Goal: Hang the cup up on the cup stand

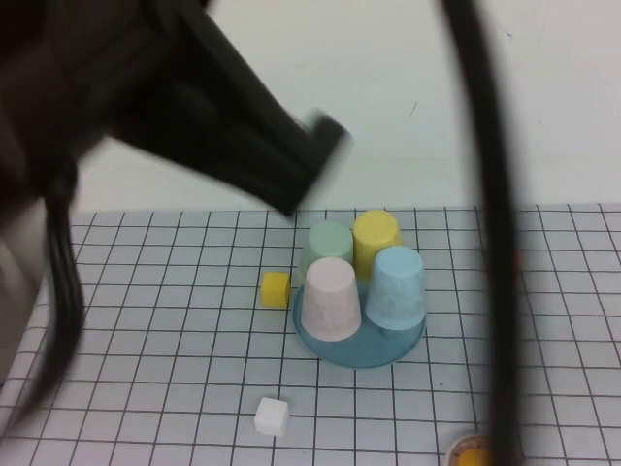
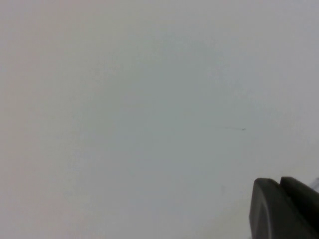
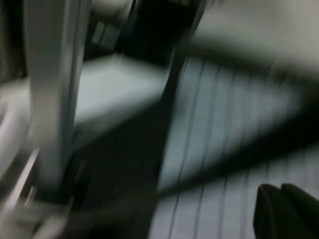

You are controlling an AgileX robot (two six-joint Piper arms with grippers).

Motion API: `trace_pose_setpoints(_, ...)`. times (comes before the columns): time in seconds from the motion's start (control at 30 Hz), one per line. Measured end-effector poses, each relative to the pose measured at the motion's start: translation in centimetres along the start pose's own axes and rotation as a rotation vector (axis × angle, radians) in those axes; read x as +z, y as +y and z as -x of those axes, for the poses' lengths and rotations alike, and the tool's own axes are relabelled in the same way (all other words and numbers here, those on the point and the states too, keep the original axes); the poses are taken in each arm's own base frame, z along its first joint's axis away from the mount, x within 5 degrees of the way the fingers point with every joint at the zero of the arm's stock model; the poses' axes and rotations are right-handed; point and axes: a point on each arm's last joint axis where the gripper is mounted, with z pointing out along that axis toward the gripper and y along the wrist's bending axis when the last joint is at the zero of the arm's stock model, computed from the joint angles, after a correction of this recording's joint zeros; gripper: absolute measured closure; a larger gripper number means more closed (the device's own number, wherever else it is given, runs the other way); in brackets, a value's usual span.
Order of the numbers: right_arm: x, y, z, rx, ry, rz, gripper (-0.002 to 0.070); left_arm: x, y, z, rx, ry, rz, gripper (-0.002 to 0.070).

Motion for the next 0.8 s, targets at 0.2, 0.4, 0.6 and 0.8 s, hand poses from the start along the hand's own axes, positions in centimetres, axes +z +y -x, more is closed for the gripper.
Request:
trace_pose_setpoints(0.2, -1.7, -0.3, -4.0, 0.184, 0.529, -0.052, 0.0678, -3.0, -2.7, 0.9, 0.014, -0.073, -0.197, 0.0675)
trace_pose_setpoints(0.4, -4.9, -0.6, -4.1, 0.225, 0.53, -0.391, 0.0678, -4.2, -3.8, 0.7, 0.057, -0.099, -0.268, 0.0675)
trace_pose_setpoints(0.6, -5.7, 0.7, -5.2, 0.269, 0.478, -0.492, 0.0678, -4.2, -3.8, 0.7, 0.073, -0.098, -0.265, 0.0675)
trace_pose_setpoints(0.8, -5.4, 1.5, -6.4, 0.304, 0.54, -0.449, 0.0678, -4.2, -3.8, 0.7, 0.12, -0.104, -0.263, 0.0675)
